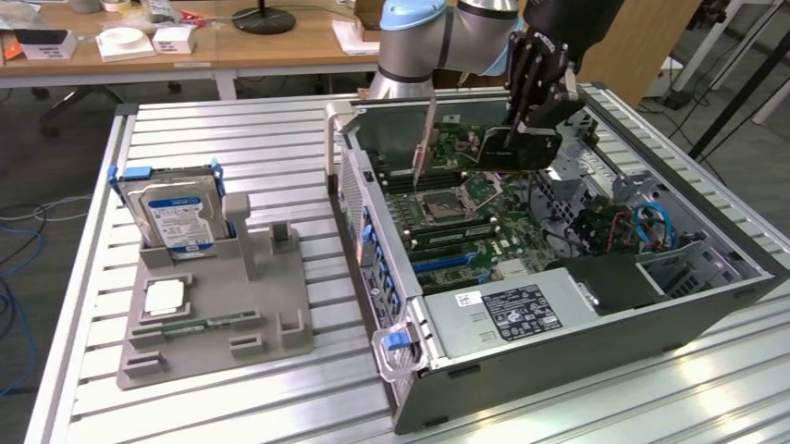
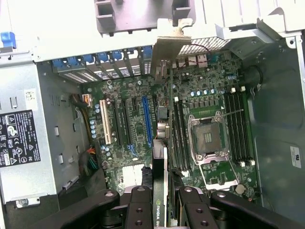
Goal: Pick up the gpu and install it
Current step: 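Insert the gpu into the slot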
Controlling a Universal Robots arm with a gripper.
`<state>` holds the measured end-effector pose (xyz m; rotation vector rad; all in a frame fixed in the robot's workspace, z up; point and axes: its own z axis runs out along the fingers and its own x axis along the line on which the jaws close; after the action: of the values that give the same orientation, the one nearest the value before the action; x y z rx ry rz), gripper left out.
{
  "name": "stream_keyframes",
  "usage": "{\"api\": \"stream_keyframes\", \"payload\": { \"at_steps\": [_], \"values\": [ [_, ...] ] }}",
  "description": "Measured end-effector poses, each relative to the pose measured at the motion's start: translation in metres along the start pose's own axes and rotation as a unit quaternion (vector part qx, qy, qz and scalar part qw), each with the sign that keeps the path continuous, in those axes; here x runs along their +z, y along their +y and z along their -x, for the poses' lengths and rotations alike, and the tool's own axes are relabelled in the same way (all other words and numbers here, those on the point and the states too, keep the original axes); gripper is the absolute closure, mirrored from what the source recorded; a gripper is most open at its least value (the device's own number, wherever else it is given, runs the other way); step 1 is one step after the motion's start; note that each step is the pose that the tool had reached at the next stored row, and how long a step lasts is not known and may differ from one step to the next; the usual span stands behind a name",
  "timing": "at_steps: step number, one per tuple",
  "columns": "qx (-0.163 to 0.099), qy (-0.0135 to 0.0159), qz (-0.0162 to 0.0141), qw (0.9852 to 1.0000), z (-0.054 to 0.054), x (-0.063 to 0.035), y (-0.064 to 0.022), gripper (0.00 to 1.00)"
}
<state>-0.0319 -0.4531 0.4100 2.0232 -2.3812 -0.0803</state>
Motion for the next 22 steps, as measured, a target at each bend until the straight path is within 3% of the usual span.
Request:
{"api": "stream_keyframes", "payload": {
  "at_steps": [16, 22],
  "values": [
    [-0.028, 0.0014, 0.0005, 0.9996, 0.0015, 0.0007, -0.0024, 0.74],
    [-0.034, 0.0012, -0.0025, 0.9994, 0.0078, 0.0046, -0.0017, 0.74]
  ]
}}
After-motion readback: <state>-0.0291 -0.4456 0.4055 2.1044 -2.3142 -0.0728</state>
